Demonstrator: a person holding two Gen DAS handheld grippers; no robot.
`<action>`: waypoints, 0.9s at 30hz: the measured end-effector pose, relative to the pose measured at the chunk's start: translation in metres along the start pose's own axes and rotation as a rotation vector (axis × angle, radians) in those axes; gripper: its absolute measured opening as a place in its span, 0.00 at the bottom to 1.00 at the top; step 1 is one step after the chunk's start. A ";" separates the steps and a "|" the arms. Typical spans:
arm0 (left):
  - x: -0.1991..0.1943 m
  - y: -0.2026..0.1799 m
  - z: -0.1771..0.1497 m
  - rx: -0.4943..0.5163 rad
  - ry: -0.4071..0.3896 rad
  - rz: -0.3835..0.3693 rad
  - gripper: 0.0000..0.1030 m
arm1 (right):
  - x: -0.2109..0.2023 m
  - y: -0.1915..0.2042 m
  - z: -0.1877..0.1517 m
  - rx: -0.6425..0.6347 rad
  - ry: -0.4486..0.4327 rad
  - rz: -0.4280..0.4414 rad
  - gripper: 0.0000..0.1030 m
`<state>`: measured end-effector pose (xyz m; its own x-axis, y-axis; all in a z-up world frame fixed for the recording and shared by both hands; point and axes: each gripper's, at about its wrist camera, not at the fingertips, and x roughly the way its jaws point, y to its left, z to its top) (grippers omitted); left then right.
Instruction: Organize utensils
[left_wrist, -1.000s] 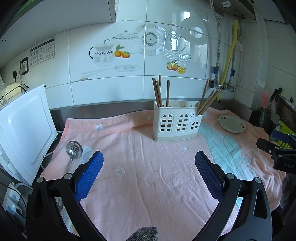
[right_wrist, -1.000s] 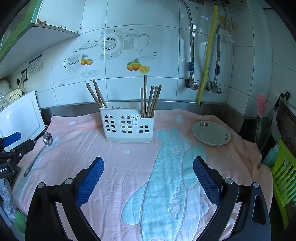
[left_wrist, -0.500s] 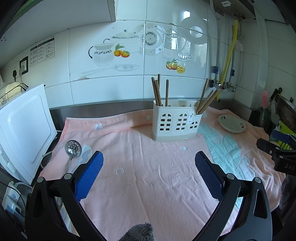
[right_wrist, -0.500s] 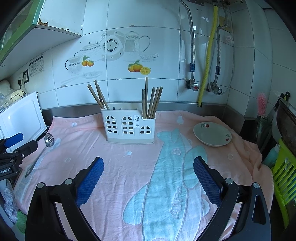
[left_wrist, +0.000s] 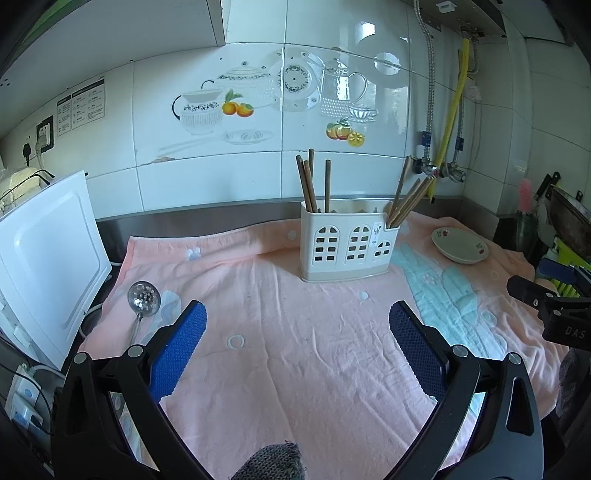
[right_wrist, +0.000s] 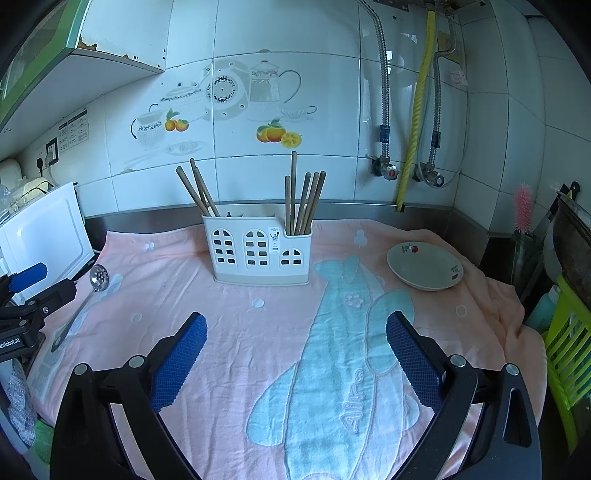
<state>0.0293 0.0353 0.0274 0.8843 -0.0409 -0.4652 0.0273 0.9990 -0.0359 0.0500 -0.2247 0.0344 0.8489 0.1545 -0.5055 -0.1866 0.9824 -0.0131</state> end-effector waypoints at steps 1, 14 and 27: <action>0.000 0.000 0.000 0.000 0.000 0.001 0.95 | 0.000 0.000 0.000 0.001 0.000 0.002 0.92; 0.001 -0.003 -0.001 0.009 0.004 0.000 0.95 | 0.001 0.001 -0.001 0.001 0.004 0.003 0.92; -0.001 -0.007 -0.002 0.016 0.003 0.001 0.95 | -0.002 -0.001 -0.001 0.006 -0.001 0.004 0.92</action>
<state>0.0274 0.0287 0.0266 0.8829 -0.0400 -0.4679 0.0340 0.9992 -0.0213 0.0483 -0.2255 0.0344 0.8486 0.1589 -0.5047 -0.1873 0.9823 -0.0055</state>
